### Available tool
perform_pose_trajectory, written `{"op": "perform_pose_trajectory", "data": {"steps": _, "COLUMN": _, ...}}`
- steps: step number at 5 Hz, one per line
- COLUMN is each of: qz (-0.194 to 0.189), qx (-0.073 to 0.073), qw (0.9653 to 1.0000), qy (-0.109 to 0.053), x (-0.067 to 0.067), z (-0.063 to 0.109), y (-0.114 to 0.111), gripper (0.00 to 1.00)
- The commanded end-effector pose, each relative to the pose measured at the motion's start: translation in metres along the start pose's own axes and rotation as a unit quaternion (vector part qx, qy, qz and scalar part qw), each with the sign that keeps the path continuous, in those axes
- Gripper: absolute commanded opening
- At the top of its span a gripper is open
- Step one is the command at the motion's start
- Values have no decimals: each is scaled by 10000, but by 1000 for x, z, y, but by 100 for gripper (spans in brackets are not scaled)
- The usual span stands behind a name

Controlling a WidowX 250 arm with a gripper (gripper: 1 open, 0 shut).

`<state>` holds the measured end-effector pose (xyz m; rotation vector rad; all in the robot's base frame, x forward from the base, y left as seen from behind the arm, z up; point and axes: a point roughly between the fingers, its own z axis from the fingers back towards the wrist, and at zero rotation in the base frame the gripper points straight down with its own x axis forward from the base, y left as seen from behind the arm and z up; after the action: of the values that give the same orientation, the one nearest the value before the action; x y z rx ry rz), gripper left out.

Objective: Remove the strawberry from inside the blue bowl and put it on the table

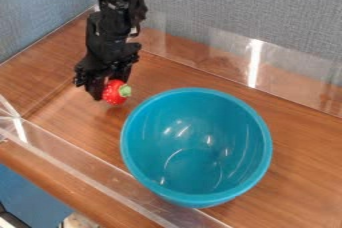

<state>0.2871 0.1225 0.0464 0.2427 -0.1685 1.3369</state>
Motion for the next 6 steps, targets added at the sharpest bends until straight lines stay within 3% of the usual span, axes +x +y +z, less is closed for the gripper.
{"op": "perform_pose_trajectory", "data": {"steps": 1, "qz": 202, "qx": -229, "qw": 9995, "qy": -101, "x": 9, "z": 17, "y": -7, "gripper": 0}}
{"op": "perform_pose_trajectory", "data": {"steps": 2, "qz": -241, "qx": -342, "qw": 9991, "qy": -78, "x": 9, "z": 23, "y": -16, "gripper": 0}}
{"op": "perform_pose_trajectory", "data": {"steps": 3, "qz": -704, "qx": -440, "qw": 9965, "qy": -59, "x": 8, "z": 28, "y": -27, "gripper": 0}}
{"op": "perform_pose_trajectory", "data": {"steps": 5, "qz": -664, "qx": -398, "qw": 9970, "qy": -11, "x": 14, "z": 18, "y": -29, "gripper": 0}}
{"op": "perform_pose_trajectory", "data": {"steps": 6, "qz": -606, "qx": -402, "qw": 9974, "qy": -4, "x": 12, "z": 23, "y": -30, "gripper": 0}}
